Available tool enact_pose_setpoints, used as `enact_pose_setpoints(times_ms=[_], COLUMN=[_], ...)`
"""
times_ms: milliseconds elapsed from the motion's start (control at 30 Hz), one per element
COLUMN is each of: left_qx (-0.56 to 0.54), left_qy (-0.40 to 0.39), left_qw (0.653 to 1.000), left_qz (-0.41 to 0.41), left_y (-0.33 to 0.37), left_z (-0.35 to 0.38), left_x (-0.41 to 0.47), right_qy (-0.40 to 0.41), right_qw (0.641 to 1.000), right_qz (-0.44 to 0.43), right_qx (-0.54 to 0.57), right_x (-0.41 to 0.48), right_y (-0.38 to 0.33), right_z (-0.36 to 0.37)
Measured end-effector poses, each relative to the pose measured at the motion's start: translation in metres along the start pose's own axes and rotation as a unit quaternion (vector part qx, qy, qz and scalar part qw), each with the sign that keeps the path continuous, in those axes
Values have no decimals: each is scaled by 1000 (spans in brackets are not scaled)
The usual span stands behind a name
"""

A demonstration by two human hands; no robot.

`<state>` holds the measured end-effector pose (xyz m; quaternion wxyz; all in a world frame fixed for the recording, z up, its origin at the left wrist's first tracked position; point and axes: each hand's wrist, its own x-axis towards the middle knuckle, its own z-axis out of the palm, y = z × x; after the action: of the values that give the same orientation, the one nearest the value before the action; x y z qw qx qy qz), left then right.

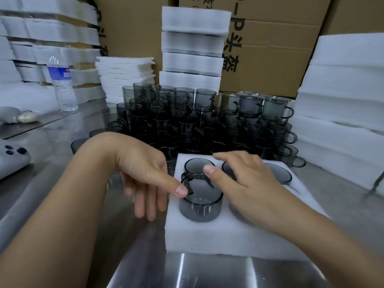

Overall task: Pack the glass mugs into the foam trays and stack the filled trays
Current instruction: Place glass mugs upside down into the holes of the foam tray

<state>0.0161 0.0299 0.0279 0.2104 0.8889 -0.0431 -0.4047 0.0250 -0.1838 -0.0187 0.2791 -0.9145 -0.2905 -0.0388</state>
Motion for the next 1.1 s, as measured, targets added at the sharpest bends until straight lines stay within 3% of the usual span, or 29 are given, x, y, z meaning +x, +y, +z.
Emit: enact_pose_setpoints(times_ms=[167,800,867,933,1033,1100], left_qx=[7,33,7,-43,-131,-135], left_qy=[-6,-19,39,151,315,392], left_qw=[1000,999,999,984,929,898], left_qz=[-10,-22,18,81,146,145], left_y=[3,6,1,-7,-21,-28], left_z=[1,4,3,0,-8,-12], left_x=[2,9,6,2,0,4], right_qy=[-38,-40,-30,-19,-16,-15], right_qw=[999,992,994,994,995,996], right_qz=[6,-25,-22,-23,-22,-20], right_qx=[-35,-114,-103,-101,-94,-90], right_x=[0,1,0,-1,-2,-3], right_y=[4,4,5,6,5,6], right_z=[2,6,6,7,7,7])
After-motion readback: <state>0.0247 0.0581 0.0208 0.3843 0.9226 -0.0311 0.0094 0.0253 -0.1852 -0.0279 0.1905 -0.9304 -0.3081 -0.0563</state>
